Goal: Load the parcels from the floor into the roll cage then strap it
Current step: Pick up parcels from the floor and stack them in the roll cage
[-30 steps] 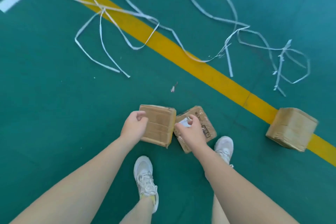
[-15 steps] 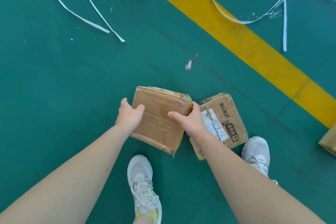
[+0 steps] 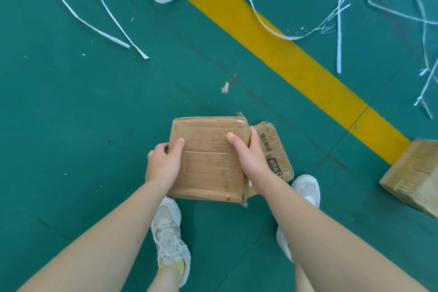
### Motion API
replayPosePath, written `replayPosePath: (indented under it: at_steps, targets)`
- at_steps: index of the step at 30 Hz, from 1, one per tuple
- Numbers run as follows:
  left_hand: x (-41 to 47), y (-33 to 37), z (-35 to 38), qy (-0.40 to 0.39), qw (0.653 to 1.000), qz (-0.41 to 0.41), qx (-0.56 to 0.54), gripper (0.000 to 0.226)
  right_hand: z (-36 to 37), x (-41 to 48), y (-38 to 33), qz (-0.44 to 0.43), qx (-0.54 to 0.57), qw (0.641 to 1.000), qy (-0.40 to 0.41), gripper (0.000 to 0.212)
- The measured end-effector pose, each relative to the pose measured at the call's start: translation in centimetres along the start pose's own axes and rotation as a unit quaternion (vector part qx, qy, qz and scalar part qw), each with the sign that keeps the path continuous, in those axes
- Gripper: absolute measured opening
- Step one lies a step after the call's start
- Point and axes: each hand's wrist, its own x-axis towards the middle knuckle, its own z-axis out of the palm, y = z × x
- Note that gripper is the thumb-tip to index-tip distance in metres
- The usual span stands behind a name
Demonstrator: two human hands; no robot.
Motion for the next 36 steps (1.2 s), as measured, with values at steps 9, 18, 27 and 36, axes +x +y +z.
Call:
replayPosePath:
  at_steps: [9, 18, 27, 36]
  targets:
    - [-6.7, 2.3, 6.5, -0.063, 0.981, -0.071, -0.167, 0.070, -9.0, -1.4, -1.9, 0.014, -0.060, 0.998, 0.011, 0.067]
    - [-6.6, -1.7, 15.3, -0.036, 0.946, -0.127, -0.295, 0.077, -12.0, 3.6, 2.3, -0.050, -0.163, 0.985, -0.026, 0.058]
    - [-5.5, -3.8, 17.5, -0.054, 0.937, -0.105, -0.330, 0.072, -13.5, 5.3, 5.9, 0.012, -0.223, 0.975, 0.012, 0.103]
    - [-8.0, -3.0, 13.4, -0.095, 0.943, -0.137, -0.288, 0.100, -13.5, 0.0, 4.6, 0.039, -0.195, 0.980, -0.030, 0.070]
